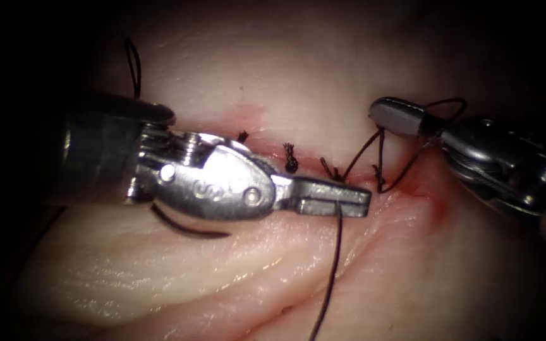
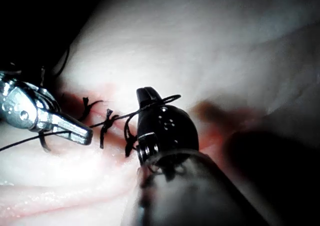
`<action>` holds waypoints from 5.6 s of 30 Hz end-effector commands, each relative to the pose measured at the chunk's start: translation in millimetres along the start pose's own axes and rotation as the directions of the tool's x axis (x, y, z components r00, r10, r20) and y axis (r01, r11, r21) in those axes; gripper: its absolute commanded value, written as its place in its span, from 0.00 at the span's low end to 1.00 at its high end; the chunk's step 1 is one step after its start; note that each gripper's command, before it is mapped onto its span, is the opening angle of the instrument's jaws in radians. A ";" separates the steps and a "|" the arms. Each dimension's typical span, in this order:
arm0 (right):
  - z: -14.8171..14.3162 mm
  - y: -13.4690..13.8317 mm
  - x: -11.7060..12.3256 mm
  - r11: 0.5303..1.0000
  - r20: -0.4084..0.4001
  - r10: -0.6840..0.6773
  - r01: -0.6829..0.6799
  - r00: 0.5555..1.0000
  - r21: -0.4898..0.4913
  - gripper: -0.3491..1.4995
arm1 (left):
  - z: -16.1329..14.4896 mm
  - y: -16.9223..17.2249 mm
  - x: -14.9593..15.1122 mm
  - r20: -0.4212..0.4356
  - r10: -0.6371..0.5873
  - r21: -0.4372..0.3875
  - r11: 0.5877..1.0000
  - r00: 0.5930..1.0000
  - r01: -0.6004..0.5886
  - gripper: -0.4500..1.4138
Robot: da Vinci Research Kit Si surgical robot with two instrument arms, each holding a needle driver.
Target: Wound Closure
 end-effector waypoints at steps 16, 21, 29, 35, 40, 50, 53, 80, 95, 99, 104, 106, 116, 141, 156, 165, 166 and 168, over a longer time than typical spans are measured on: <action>-2.9 -2.2 -4.1 0.971 -0.136 -0.214 0.226 0.967 0.076 0.00 | -7.6 -10.3 -3.3 0.012 -0.123 0.093 0.988 0.992 0.121 0.00; -2.8 -2.7 -5.2 0.956 -0.156 -0.263 0.279 0.952 0.089 0.00 | -9.3 -13.0 -4.7 0.009 -0.140 0.112 0.984 0.990 0.138 0.00; -3.2 -3.1 -6.8 0.938 -0.149 -0.311 0.329 0.939 0.114 0.00 | -12.0 -16.5 -7.5 0.004 -0.186 0.141 0.973 0.982 0.184 0.00; -3.7 -3.2 -7.4 0.925 -0.157 -0.343 0.363 0.926 0.116 0.00 | -13.9 -19.3 -9.6 0.021 -0.217 0.192 0.959 0.976 0.209 0.00; -4.2 -3.2 -7.8 0.922 -0.160 -0.347 0.367 0.924 0.123 0.00 | -15.2 -21.1 -10.8 0.036 -0.231 0.234 0.948 0.972 0.217 0.00; -4.4 -3.7 -8.2 0.918 -0.161 -0.355 0.376 0.921 0.127 0.00 | -18.6 -24.0 -12.3 0.068 -0.246 0.344 0.916 0.967 0.209 0.00; -4.4 -3.7 -8.7 0.914 -0.149 -0.363 0.383 0.920 0.132 0.00 | -19.7 -24.7 -12.8 0.083 -0.238 0.367 0.910 0.968 0.192 0.00; -3.6 -2.8 -7.4 0.882 -0.244 -0.453 0.471 0.858 0.019 0.17 | -17.1 -23.3 -13.2 0.091 -0.200 0.404 0.903 0.976 0.147 0.00; -1.6 -1.4 -8.8 0.869 -0.227 -0.484 0.495 0.845 -0.012 0.65 | -18.3 -23.0 -13.4 0.087 -0.194 0.391 0.909 0.977 0.146 0.00; -1.6 -1.2 -9.2 0.865 -0.210 -0.492 0.502 0.845 -0.006 0.49 | -18.3 -22.9 -13.4 0.088 -0.195 0.391 0.909 0.977 0.146 0.00; -1.6 -1.2 -9.4 0.863 -0.203 -0.495 0.504 0.845 -0.008 0.23 | -18.3 -22.8 -13.4 0.088 -0.195 0.391 0.909 0.977 0.146 0.00; -1.6 -1.2 -9.4 0.864 -0.189 -0.497 0.504 0.847 -0.015 0.05 | -18.3 -22.8 -13.4 0.088 -0.195 0.392 0.909 0.977 0.146 0.00; -1.8 -0.5 -9.8 0.859 -0.169 -0.506 0.512 0.846 -0.010 0.47 | -18.5 -22.7 -13.3 0.088 -0.194 0.390 0.909 0.977 0.146 0.00; -2.6 -1.5 -10.8 0.863 -0.065 -0.505 0.505 0.861 -0.013 0.00 | -18.7 -23.1 -13.6 0.088 -0.193 0.388 0.910 0.977 0.145 0.00; -5.3 -1.8 -12.8 0.834 -0.001 -0.550 0.550 0.835 0.032 0.00 | -20.6 -23.7 -14.4 0.145 -0.187 0.415 0.903 0.972 0.112 0.00; -5.3 -3.0 -12.8 0.807 -0.026 -0.588 0.588 0.809 0.062 0.00 | -21.5 -23.7 -14.6 0.132 -0.192 0.457 0.882 0.973 0.112 0.00; -5.3 -3.0 -12.8 0.807 -0.026 -0.588 0.588 0.809 0.062 0.00 | -21.5 -23.7 -14.6 0.132 -0.192 0.457 0.882 0.973 0.112 0.00; -5.3 -3.2 -12.6 0.812 -0.064 -0.578 0.581 0.813 0.049 0.00 | -21.2 -23.2 -14.2 0.095 -0.184 0.464 0.878 0.978 0.120 0.00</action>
